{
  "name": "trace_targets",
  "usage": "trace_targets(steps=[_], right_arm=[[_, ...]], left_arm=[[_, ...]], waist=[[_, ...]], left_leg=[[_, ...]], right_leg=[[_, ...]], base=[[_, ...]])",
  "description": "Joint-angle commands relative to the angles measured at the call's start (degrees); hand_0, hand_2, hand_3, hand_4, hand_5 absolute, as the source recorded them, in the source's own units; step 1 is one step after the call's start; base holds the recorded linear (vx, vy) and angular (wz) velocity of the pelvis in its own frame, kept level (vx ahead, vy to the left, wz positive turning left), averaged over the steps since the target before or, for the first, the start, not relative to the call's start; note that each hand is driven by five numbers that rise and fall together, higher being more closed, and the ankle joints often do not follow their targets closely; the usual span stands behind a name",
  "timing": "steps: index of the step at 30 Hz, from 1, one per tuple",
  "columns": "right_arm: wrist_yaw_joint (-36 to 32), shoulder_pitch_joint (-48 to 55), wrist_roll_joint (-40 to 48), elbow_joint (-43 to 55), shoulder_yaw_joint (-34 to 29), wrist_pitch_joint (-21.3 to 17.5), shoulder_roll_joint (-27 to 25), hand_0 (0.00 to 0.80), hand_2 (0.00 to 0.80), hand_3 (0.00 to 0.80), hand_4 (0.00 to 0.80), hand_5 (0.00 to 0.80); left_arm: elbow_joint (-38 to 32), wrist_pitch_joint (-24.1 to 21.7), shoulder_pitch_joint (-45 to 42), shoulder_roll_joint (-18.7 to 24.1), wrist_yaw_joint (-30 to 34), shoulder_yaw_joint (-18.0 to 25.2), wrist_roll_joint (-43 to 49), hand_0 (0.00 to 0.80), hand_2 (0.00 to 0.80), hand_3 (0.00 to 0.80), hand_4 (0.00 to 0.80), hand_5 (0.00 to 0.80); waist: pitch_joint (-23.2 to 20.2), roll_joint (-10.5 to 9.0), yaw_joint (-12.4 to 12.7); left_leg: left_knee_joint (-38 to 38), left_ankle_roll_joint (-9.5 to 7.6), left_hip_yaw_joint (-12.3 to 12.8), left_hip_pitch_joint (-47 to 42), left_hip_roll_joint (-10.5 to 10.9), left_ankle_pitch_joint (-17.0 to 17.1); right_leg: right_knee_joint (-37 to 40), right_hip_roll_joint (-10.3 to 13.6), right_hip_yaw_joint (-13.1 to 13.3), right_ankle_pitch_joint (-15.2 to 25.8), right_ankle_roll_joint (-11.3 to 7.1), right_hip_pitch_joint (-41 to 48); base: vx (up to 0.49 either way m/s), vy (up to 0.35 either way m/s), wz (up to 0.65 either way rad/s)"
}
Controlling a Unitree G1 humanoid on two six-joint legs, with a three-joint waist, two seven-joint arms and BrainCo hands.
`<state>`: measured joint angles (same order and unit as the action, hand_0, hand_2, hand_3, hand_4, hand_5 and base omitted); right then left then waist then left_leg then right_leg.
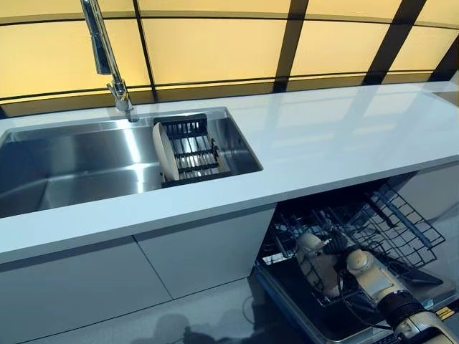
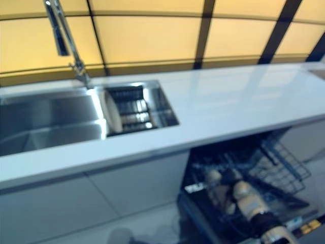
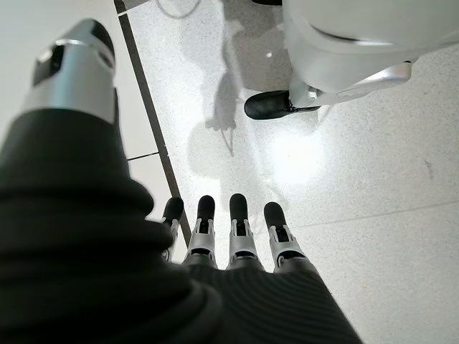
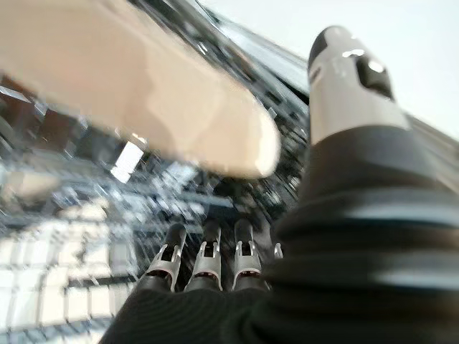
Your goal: Take plates into dishwasher
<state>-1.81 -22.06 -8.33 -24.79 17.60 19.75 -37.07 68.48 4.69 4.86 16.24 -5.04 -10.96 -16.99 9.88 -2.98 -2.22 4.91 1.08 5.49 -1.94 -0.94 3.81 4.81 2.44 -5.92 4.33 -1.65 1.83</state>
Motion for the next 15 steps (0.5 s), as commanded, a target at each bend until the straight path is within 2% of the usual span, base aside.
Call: trace_targets(steps=[1, 6, 8, 9, 15], right_arm=[[-1.2, -3.4, -0.5, 4.7, -2.3, 1.3, -4.9, 0.0, 0.0, 0.0, 0.0, 0.0], [-5.6, -5.7, 0.1, 8.9, -4.4, 2.2, -10.9, 0.0, 0.0, 0.0, 0.0, 0.0], [-5.7, -5.8, 0.3, 9.2, -4.7, 2.2, -11.6, 0.0, 0.0, 0.0, 0.0, 0.0], [-7.3, -7.4, 1.6, 10.1, -6.3, 1.6, -16.2, 0.0, 0.0, 0.0, 0.0, 0.0], [-8.8, -11.1, 3.8, 9.9, -7.7, -0.5, -25.0, 0.0, 0.0, 0.0, 0.0, 0.0]], left_arm=[[1.5, 0.3, 1.9, 1.6, -0.9, 0.4, 1.0, 0.0, 0.0, 0.0, 0.0, 0.0], [1.5, 0.7, 1.8, 2.2, -0.8, 0.9, 1.1, 0.0, 0.0, 0.0, 0.0, 0.0], [1.5, 0.7, 1.8, 2.2, -0.8, 1.0, 1.1, 0.0, 0.0, 0.0, 0.0, 0.0], [1.5, 0.7, 1.5, 2.7, -0.8, 1.4, 1.1, 0.0, 0.0, 0.0, 0.0, 0.0], [1.8, 0.7, 0.7, 3.7, -0.5, 1.8, 1.4, 0.0, 0.0, 0.0, 0.0, 0.0]], waist=[[-0.1, -2.66, 0.2], [-0.4, -3.3, -0.2], [-0.5, -3.34, -0.2], [-0.8, -3.81, -0.5], [-2.0, -4.82, -0.5]], left_leg=[[-1.0, -2.98, -0.5, -0.4, 2.5, -4.0], [-0.9, -2.84, -0.1, -0.8, 2.2, -4.0], [-0.9, -2.83, 0.0, -0.9, 2.2, -4.1], [-0.8, -2.72, 0.1, -1.1, 2.0, -4.0], [-0.7, -2.52, 0.1, -1.5, 2.0, -4.0]], right_leg=[[-3.8, 0.7, 3.4, 1.0, -4.2, -2.9], [-3.8, 0.5, 3.7, 1.0, -4.29, -2.7], [-3.8, 0.5, 3.8, 1.0, -4.3, -2.6], [-3.8, 0.3, 3.9, 1.1, -4.36, -2.5], [-3.4, 0.1, 3.8, 1.0, -4.45, -1.8]], base=[[0.032, -0.008, -0.05], [0.025, -0.011, -0.05], [0.017, -0.005, -0.01], [0.038, -0.01, 0.0], [0.032, -0.005, -0.01]])
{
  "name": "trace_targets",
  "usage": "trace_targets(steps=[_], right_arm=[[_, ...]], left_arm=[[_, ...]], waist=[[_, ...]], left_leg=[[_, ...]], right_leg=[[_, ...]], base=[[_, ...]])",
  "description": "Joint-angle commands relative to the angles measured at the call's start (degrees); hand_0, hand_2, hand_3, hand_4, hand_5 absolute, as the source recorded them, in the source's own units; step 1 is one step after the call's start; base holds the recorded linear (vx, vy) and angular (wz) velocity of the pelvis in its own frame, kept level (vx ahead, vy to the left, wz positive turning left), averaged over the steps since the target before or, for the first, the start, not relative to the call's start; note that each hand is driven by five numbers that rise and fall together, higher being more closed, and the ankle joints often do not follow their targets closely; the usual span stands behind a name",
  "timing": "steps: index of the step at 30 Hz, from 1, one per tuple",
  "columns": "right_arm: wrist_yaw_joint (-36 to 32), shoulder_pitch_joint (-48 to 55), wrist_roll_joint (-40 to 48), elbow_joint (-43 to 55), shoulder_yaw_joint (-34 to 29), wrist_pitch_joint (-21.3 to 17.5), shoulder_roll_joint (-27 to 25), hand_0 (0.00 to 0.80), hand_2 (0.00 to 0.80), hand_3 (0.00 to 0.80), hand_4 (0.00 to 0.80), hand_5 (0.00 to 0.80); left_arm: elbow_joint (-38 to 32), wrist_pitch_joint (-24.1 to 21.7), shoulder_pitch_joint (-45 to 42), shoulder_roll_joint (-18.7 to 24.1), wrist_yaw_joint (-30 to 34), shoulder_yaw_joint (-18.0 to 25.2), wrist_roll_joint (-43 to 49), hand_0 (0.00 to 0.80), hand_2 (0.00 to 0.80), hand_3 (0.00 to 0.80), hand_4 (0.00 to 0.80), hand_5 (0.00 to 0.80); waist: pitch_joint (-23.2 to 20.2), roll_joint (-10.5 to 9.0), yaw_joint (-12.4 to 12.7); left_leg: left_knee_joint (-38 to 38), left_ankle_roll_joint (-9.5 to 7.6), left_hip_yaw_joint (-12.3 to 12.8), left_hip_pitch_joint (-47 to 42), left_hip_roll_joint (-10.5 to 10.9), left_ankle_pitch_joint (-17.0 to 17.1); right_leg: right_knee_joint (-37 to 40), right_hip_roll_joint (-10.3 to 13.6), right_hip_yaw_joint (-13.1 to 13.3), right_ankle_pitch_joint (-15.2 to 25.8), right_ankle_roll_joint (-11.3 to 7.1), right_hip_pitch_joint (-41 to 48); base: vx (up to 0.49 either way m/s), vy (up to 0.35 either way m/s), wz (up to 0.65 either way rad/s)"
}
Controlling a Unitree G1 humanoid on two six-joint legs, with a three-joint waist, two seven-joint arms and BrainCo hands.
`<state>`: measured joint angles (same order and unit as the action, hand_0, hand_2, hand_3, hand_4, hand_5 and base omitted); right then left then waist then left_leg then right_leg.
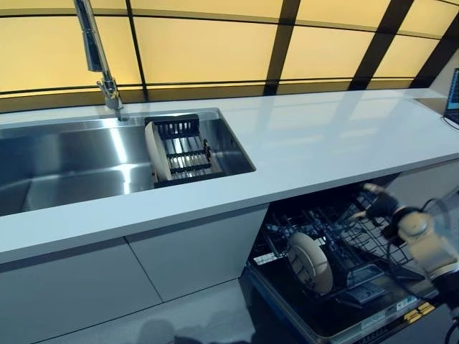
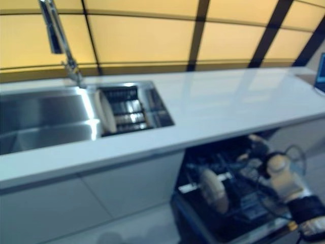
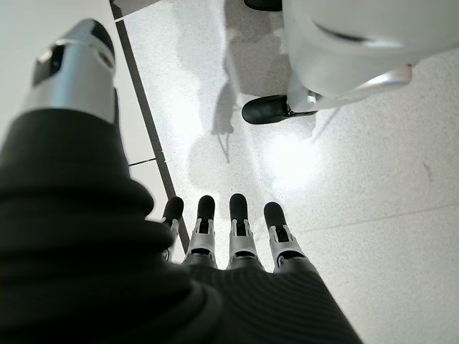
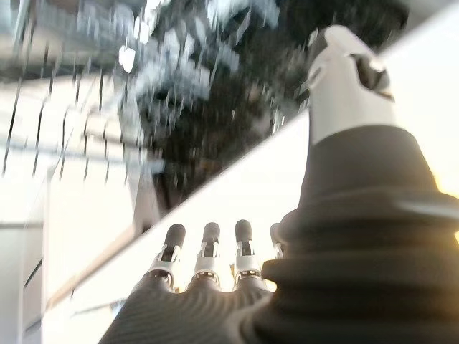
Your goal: Take plates into dishwasher
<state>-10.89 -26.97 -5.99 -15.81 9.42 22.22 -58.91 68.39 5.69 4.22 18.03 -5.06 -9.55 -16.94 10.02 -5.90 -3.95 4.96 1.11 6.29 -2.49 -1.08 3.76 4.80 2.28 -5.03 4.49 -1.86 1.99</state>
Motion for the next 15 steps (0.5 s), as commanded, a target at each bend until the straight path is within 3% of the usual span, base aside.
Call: trace_targets(steps=[1, 6, 10, 15], right_arm=[[0.1, -7.6, 1.4, 0.1, 1.0, -3.5, -4.9, 0.0, 0.0, 0.0, 0.0, 0.0], [2.1, -14.4, 1.2, -4.5, 5.6, -3.5, -9.6, 0.0, 0.0, 0.0, 0.0, 0.0], [2.9, -22.4, -0.6, -9.5, 10.9, 0.2, -12.3, 0.0, 0.0, 0.0, 0.0, 0.0], [9.9, -33.8, -1.1, -14.0, 18.9, -1.0, -13.9, 0.0, 0.0, 0.0, 0.0, 0.0]], left_arm=[[2.0, -0.4, 1.2, 2.1, -0.4, 0.3, 1.4, 0.0, 0.0, 0.0, 0.0, 0.0], [1.9, -0.7, 1.0, 2.3, -0.4, -0.8, 1.4, 0.0, 0.0, 0.0, 0.0, 0.0], [1.8, -0.3, 1.2, 2.9, -0.4, -2.3, 1.1, 0.0, 0.0, 0.0, 0.0, 0.0], [2.1, 0.0, 1.5, 3.3, -0.4, -4.2, 0.4, 0.0, 0.0, 0.0, 0.0, 0.0]], waist=[[-2.4, -2.08, 1.4], [-3.1, -2.92, 2.3], [-3.4, -3.42, 3.3], [-3.6, -3.92, 4.4]], left_leg=[[-0.7, -2.55, -0.7, -1.0, 2.1, -4.0], [-0.7, -2.56, -1.1, -1.2, 2.0, -4.0], [-0.7, -2.54, -1.7, -1.0, 2.2, -4.0], [-0.7, -2.52, -2.6, -1.0, 2.4, -3.8]], right_leg=[[-3.4, 0.2, 2.8, 0.8, -4.24, -1.9], [-3.0, 0.2, 2.2, 0.8, -4.25, -1.3], [-2.6, 0.3, 1.6, 0.8, -4.2, -0.9], [-2.4, 0.4, 0.9, 0.8, -4.25, -0.5]], base=[[0.0, 0.0, 0.0], [0.0, 0.0, 0.0], [0.0, 0.0, 0.0], [0.0, -0.001, 0.01]])
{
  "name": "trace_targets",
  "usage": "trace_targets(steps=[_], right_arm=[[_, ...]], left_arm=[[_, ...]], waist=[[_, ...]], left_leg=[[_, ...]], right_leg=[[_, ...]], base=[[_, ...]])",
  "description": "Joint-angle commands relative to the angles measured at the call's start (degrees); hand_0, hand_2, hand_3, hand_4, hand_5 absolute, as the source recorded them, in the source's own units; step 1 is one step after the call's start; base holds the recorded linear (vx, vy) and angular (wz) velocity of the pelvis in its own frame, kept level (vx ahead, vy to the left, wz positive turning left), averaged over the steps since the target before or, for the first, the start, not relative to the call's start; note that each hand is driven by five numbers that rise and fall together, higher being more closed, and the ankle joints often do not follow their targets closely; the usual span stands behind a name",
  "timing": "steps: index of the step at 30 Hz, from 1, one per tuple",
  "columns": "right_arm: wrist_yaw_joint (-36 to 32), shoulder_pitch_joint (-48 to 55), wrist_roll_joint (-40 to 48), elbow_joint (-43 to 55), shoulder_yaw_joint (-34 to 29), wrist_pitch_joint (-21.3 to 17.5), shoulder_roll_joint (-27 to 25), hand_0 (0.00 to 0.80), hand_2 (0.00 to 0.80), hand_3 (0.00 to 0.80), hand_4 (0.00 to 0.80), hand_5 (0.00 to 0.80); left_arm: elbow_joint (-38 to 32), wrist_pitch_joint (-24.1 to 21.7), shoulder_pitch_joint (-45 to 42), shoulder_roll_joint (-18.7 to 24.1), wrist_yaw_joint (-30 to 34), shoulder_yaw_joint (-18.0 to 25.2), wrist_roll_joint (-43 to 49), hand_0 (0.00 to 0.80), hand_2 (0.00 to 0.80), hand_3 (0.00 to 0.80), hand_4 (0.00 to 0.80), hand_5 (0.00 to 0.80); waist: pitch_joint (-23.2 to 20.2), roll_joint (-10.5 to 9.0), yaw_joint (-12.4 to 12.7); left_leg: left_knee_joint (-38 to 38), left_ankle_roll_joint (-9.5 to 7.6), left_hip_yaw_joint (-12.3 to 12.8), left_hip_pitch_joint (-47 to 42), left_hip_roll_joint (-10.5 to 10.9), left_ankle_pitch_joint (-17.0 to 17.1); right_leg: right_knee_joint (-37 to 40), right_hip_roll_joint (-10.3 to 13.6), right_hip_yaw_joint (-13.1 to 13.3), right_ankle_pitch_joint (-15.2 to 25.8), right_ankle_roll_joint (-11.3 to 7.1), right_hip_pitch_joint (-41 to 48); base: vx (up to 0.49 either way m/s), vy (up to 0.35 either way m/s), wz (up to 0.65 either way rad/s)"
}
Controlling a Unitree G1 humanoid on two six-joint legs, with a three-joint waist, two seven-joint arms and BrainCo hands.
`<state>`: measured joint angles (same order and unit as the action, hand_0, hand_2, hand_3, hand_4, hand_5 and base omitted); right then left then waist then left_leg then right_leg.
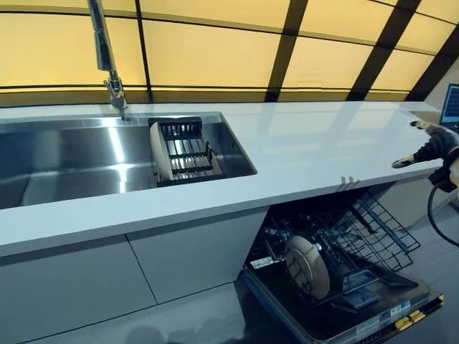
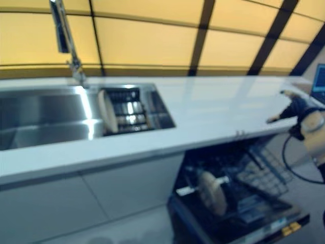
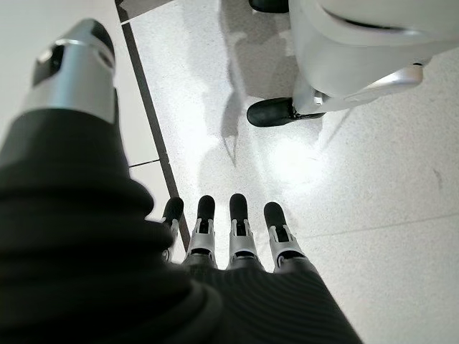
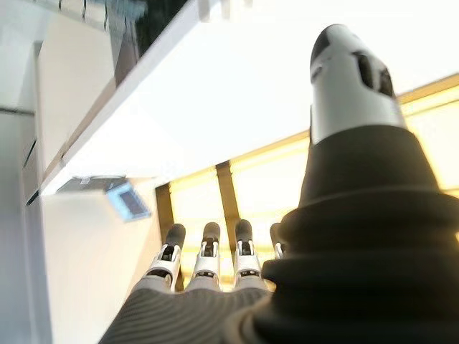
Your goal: Take plates into dishwasher
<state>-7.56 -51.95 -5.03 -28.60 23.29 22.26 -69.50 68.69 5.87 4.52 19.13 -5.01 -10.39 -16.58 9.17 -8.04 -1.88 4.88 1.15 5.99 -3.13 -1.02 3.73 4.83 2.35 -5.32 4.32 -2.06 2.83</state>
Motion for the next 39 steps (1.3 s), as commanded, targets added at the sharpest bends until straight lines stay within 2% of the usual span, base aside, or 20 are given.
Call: trace_targets(steps=[1, 7, 11, 12, 15, 22, 24, 25, 27, 28, 29, 30, 31, 34, 35, 37, 39], right_arm=[[7.1, -10.3, -2.2, -1.1, 6.2, -0.9, -3.1, 0.0, 0.0, 0.0, 0.0, 0.0], [10.1, -17.9, -3.2, 3.0, 12.2, -3.9, -0.5, 0.0, 0.0, 0.0, 0.0, 0.0], [10.2, -20.9, -6.4, 5.0, 15.4, -7.4, 1.1, 0.0, 0.0, 0.0, 0.0, 0.0], [10.9, -21.7, -9.3, 5.8, 16.8, -10.4, 1.5, 0.0, 0.0, 0.0, 0.0, 0.0], [12.7, -24.2, -13.8, 7.0, 19.7, -13.6, 2.5, 0.0, 0.0, 0.0, 0.0, 0.0], [16.1, -29.0, -20.5, 6.5, 25.1, -18.7, 3.9, 0.0, 0.0, 0.0, 0.0, 0.0], [16.8, -29.6, -23.2, 7.0, 25.7, -20.9, 4.5, 0.0, 0.0, 0.0, 0.0, 0.0], [17.3, -30.1, -24.4, 7.1, 26.2, -21.9, 4.8, 0.0, 0.0, 0.0, 0.0, 0.0], [18.3, -30.5, -26.8, 7.5, 27.2, -23.4, 5.1, 0.0, 0.0, 0.0, 0.0, 0.0], [18.6, -30.0, -28.4, 8.2, 27.3, -23.6, 5.1, 0.0, 0.0, 0.0, 0.0, 0.0], [18.5, -29.0, -30.0, 8.8, 26.9, -24.3, 4.6, 0.0, 0.0, 0.0, 0.0, 0.0], [18.3, -28.7, -30.4, 9.0, 26.6, -24.4, 4.4, 0.0, 0.0, 0.0, 0.0, 0.0], [17.3, -28.2, -31.5, 10.0, 26.3, -25.0, 3.3, 0.0, 0.0, 0.0, 0.0, 0.0], [15.9, -29.2, -32.4, 10.1, 27.6, -27.1, 0.4, 0.0, 0.0, 0.0, 0.0, 0.0], [16.2, -30.2, -33.1, 9.0, 28.7, -27.6, 0.0, 0.0, 0.0, 0.0, 0.0, 0.0], [18.0, -29.7, -34.7, 7.5, 28.9, -28.3, -0.1, 0.0, 0.0, 0.0, 0.0, 0.0], [19.0, -28.6, -35.3, 7.6, 28.0, -28.7, -0.5, 0.0, 0.0, 0.0, 0.0, 0.0]], left_arm=[[1.7, -0.2, 1.1, 2.2, -0.5, -3.5, 0.0, 0.0, 0.0, 0.0, 0.0, 0.0], [1.5, 0.3, 1.8, 1.7, -0.4, -4.1, -0.2, 0.0, 0.0, 0.0, 0.0, 0.0], [1.1, 0.5, 1.9, 1.4, -0.6, -4.3, -0.5, 0.0, 0.0, 0.0, 0.0, 0.0], [0.8, 0.4, 1.6, 1.4, -0.5, -4.4, -0.5, 0.0, 0.0, 0.0, 0.0, 0.0], [0.1, 0.4, 1.4, 1.5, -0.3, -4.7, -1.0, 0.0, 0.0, 0.0, 0.0, 0.0], [-0.6, 0.9, 1.4, 2.1, 0.1, -5.6, -1.1, 0.0, 0.0, 0.0, 0.0, 0.0], [-0.7, 1.2, 1.6, 2.1, 0.7, -5.6, -0.4, 0.0, 0.0, 0.0, 0.0, 0.0], [-0.8, 1.1, 1.6, 2.3, 1.5, -5.9, 0.5, 0.0, 0.0, 0.0, 0.0, 0.0], [-1.2, 0.7, 1.5, 2.5, 2.4, -6.2, 2.3, 0.0, 0.0, 0.0, 0.0, 0.0], [-1.5, 0.3, 1.5, 2.4, 2.7, -7.1, 3.8, 0.0, 0.0, 0.0, 0.0, 0.0], [-1.9, 0.2, 1.3, 2.4, 2.7, -8.1, 4.7, 0.0, 0.0, 0.0, 0.0, 0.0], [-2.0, 0.3, 1.3, 2.5, 2.8, -8.3, 4.8, 0.0, 0.0, 0.0, 0.0, 0.0], [-2.2, 0.6, 1.3, 2.6, 3.2, -8.8, 4.8, 0.0, 0.0, 0.0, 0.0, 0.0], [-2.2, 1.0, 1.8, 2.8, 4.3, -9.4, 5.0, 0.0, 0.0, 0.0, 0.0, 0.0], [-2.1, 0.5, 2.3, 2.8, 4.3, -9.7, 4.3, 0.0, 0.0, 0.0, 0.0, 0.0], [-2.1, -0.2, 3.0, 2.4, 4.0, -10.0, 2.3, 0.0, 0.0, 0.0, 0.0, 0.0], [-2.4, -1.4, 3.2, 2.7, 3.5, -9.5, -0.6, 0.0, 0.0, 0.0, 0.0, 0.0]], waist=[[-2.8, -1.72, 2.5], [-3.3, -1.55, 3.6], [-3.4, -1.52, 4.3], [-3.5, -1.69, 4.8], [-3.2, -2.17, 5.7], [-2.0, -3.43, 7.8], [-1.8, -3.44, 8.4], [-1.5, -3.22, 8.8], [-0.8, -2.6, 9.0], [0.4, -1.15, 8.7], [1.5, -0.01, 7.9], [1.7, 0.13, 7.7], [2.1, 0.5, 6.5], [2.5, 0.05, 3.8], [3.0, 0.2, 2.5], [3.5, 0.61, 1.4], [3.4, 0.21, 1.8]], left_leg=[[-0.7, -2.55, -2.4, -0.4, 2.4, -3.8], [-0.7, -2.64, -3.6, -0.1, 2.9, -3.7], [-0.7, -2.68, -4.3, 0.1, 3.1, -3.6], [-0.7, -2.75, -4.8, 0.2, 3.3, -3.6], [-0.8, -2.87, -5.3, 0.6, 3.4, -3.5], [-0.9, -3.05, -6.3, 1.8, 3.3, -3.3], [-1.1, -3.49, -6.6, 2.3, 3.4, -3.2], [-1.6, -3.96, -6.8, 3.0, 3.5, -3.0], [-2.5, -4.56, -7.1, 3.8, 3.5, -2.7], [-3.1, -4.86, -8.2, 4.3, 3.3, -2.4], [-3.3, -4.84, -9.8, 4.0, 3.4, -2.2], [-3.3, -4.83, -10.4, 3.8, 3.6, -2.3], [-3.3, -4.75, -12.2, 3.2, 4.2, -2.4], [-3.1, -4.92, -16.2, 1.7, 6.0, -3.4], [-2.6, -5.17, -17.9, 1.0, 6.6, -4.2], [-2.3, -5.4, -19.7, 1.1, 7.3, -4.7], [-1.6, -5.02, -20.6, 1.6, 7.7, -4.3]], right_leg=[[-2.4, 0.4, 1.1, 0.9, -4.07, -1.3], [-2.2, 0.9, 0.1, 0.8, -4.25, -1.0], [-2.1, 1.2, -0.6, 0.7, -4.32, -1.0], [-2.1, 1.3, -0.9, 0.7, -4.37, -1.0], [-2.2, 1.5, -1.6, 0.7, -4.51, -1.0], [-3.0, 2.0, -4.0, 0.4, -4.91, -1.5], [-5.1, 2.3, -4.6, -0.8, -4.81, -1.8], [-8.9, 2.8, -5.2, -1.9, -4.82, -2.6], [-15.5, 3.5, -5.5, -1.2, -5.5, -5.6], [-23.1, 3.3, -3.7, 0.7, -6.02, -9.4], [-25.5, 2.6, -1.2, 2.6, -6.23, -11.9], [-25.8, 2.3, -0.6, 2.7, -6.25, -12.4], [-24.9, 1.4, 1.5, 2.9, -6.19, -13.5], [-18.0, 0.7, 4.7, 4.9, -5.82, -16.4], [-15.3, -0.2, 5.3, 5.7, -5.41, -18.8], [-13.2, -1.6, 6.5, 5.8, -4.91, -20.7], [-9.5, -1.7, 6.3, 5.9, -4.84, -18.7]], base=[[0.0, 0.0, 0.0], [0.005, 0.008, 0.04], [0.009, 0.014, 0.15], [0.024, 0.002, 0.06], [0.015, -0.026, 0.22], [-0.015, -0.027, 0.22], [-0.025, 0.018, 0.15], [-0.03, 0.048, 0.15], [-0.029, 0.083, 0.11], [0.051, 0.105, 0.19], [0.085, 0.078, 0.29], [0.201, 0.023, 0.7], [0.2, -0.012, 0.8], [0.233, -0.088, 0.94], [0.12, -0.131, 1.1], [0.054, -0.117, 1.08], [0.001, -0.16, 1.0]])
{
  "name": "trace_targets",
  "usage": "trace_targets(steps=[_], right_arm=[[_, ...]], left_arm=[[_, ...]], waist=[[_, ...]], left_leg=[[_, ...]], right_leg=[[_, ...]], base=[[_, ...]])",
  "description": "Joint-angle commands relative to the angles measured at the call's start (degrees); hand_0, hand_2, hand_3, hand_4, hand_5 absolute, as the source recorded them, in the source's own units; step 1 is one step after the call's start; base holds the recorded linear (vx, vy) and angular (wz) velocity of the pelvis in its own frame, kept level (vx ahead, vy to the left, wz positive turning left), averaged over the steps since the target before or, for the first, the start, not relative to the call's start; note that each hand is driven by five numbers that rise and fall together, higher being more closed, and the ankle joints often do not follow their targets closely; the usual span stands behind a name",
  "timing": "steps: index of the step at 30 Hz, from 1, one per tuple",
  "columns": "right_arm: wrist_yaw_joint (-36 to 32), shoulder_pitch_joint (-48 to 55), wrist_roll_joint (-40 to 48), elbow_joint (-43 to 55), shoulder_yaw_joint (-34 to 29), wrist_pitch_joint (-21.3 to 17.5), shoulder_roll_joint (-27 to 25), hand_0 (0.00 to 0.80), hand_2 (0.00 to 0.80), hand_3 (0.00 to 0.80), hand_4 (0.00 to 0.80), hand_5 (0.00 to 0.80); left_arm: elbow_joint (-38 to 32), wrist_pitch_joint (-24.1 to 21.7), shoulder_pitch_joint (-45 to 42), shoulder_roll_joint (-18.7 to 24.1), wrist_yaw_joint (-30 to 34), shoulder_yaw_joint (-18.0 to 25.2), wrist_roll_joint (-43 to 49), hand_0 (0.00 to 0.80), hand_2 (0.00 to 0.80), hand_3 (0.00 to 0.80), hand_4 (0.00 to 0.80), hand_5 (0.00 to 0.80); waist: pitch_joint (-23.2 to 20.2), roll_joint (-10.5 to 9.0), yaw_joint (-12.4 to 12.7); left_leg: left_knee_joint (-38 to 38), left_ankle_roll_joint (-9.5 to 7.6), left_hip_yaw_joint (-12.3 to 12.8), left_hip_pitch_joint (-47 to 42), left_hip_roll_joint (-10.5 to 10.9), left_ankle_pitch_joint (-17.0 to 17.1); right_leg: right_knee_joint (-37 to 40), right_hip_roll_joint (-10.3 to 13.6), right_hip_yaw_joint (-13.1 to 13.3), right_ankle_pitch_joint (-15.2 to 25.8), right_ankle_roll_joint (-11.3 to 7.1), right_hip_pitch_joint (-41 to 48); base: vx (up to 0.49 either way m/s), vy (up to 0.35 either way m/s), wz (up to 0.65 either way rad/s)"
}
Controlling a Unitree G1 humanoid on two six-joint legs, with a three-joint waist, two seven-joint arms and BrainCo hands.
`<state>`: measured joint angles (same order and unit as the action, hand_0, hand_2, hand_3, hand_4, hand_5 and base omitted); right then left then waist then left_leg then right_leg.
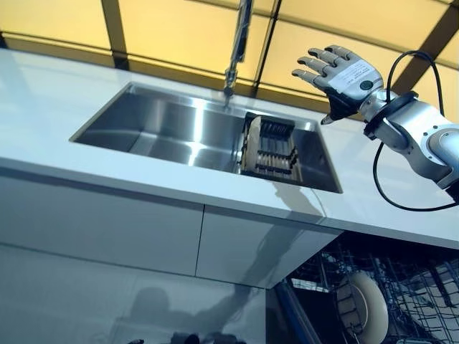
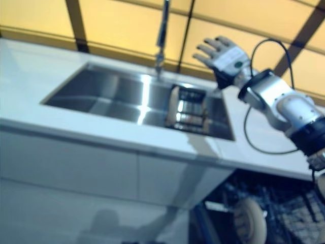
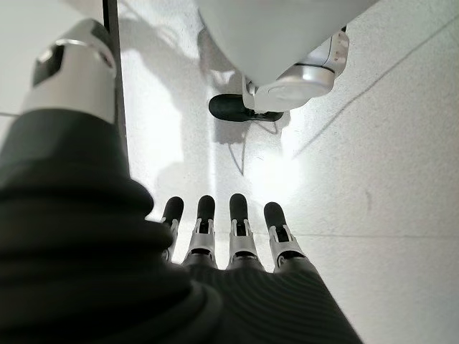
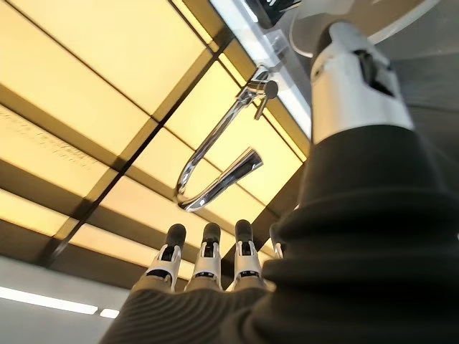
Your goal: Take plates into dishwasher
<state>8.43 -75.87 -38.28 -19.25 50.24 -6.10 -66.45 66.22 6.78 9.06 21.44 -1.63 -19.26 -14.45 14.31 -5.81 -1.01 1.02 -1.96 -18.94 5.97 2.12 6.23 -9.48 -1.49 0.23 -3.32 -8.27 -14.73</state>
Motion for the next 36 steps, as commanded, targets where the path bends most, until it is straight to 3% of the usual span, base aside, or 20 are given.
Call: trace_targets(steps=[1, 8, 15, 16, 19, 22, 25, 36], right_arm=[[2.8, -5.0, -2.0, -1.8, 1.5, -0.2, -3.8, 0.0, 0.0, 0.0, 0.0, 0.0], [2.8, -8.9, -1.5, -1.8, 6.6, 1.0, -2.5, 0.0, 0.0, 0.0, 0.0, 0.0], [0.8, -10.7, -1.7, 0.4, 8.1, 1.3, -3.6, 0.0, 0.0, 0.0, 0.0, 0.0], [0.9, -12.0, -2.0, -0.5, 9.4, 0.9, -3.0, 0.0, 0.0, 0.0, 0.0, 0.0], [0.9, -11.4, -2.4, -0.1, 9.4, 1.7, -3.4, 0.0, 0.0, 0.0, 0.0, 0.0], [0.8, -7.3, -3.8, -0.1, 5.1, 2.9, -3.1, 0.0, 0.0, 0.0, 0.0, 0.0], [0.1, -7.0, -5.3, 1.1, 4.5, 2.6, -2.2, 0.0, 0.0, 0.0, 0.0, 0.0], [1.4, -6.0, -2.1, 2.5, 4.1, 0.2, -2.2, 0.0, 0.0, 0.0, 0.0, 0.0]], left_arm=[[0.0, -2.4, -1.5, 0.5, 0.4, -0.2, -3.0, 0.0, 0.0, 0.0, 0.0, 0.0], [0.4, -2.5, -1.3, 0.5, 0.2, -0.3, -2.6, 0.0, 0.0, 0.0, 0.0, 0.0], [0.0, -3.4, -2.3, 0.3, -0.8, 1.0, -5.3, 0.0, 0.0, 0.0, 0.0, 0.0], [0.3, -5.8, -2.0, -0.5, -0.9, 1.1, -5.0, 0.0, 0.0, 0.0, 0.0, 0.0], [-1.2, -7.5, -2.2, -1.2, -2.0, 1.0, -4.5, 0.0, 0.0, 0.0, 0.0, 0.0], [-3.1, -5.4, -1.3, -0.5, -1.1, 0.1, -2.6, 0.0, 0.0, 0.0, 0.0, 0.0], [-3.7, -4.7, 0.5, -0.4, -1.5, -1.5, -3.3, 0.0, 0.0, 0.0, 0.0, 0.0], [-2.7, -4.9, -0.1, -1.0, -1.2, -1.5, -5.1, 0.0, 0.0, 0.0, 0.0, 0.0]], waist=[[-1.6, -2.15, 1.2], [-1.1, -2.42, 2.2], [-0.9, -1.59, 1.4], [-0.4, -1.79, 1.2], [1.6, -1.83, 1.9], [3.8, 0.58, 2.1], [3.7, 1.63, 2.2], [0.5, 1.57, 1.3]], left_leg=[[2.7, -1.71, 4.4, -7.5, 4.5, -6.6], [3.6, -1.26, 6.0, -5.8, 4.2, -5.6], [3.1, 0.44, 8.7, -4.6, 1.4, -5.5], [-1.8, 1.54, 9.4, -2.9, 1.1, -7.2], [-8.4, 2.18, 10.8, 2.0, 2.0, -8.1], [-2.5, 4.0, 15.1, 3.0, 0.0, -2.6], [1.1, 4.24, 14.7, 3.2, 0.2, 0.0], [4.0, 3.89, 15.9, 2.0, -0.6, -1.3]], right_leg=[[6.2, 2.4, 0.1, 13.8, 1.2, -0.2], [10.0, 2.5, -1.6, 14.1, 1.55, 2.2], [10.9, 2.5, -1.3, 12.1, 2.65, 3.2], [10.9, 3.4, -1.3, 11.8, 3.34, 3.1], [11.4, 4.3, -1.3, 11.5, 3.54, 5.2], [12.3, 3.8, -3.0, 10.9, 3.25, 7.2], [13.2, 3.2, -1.7, 10.7, 2.98, 7.8], [13.7, 3.5, -3.9, 9.5, 2.65, 6.7]], base=[[0.004, -0.173, 1.02], [0.004, -0.108, 0.22], [-0.009, -0.089, -0.05], [-0.106, -0.027, 0.06], [-0.049, -0.029, 0.21], [-0.005, 0.025, 0.31], [-0.028, 0.087, 0.13], [0.004, 0.019, -0.11]])
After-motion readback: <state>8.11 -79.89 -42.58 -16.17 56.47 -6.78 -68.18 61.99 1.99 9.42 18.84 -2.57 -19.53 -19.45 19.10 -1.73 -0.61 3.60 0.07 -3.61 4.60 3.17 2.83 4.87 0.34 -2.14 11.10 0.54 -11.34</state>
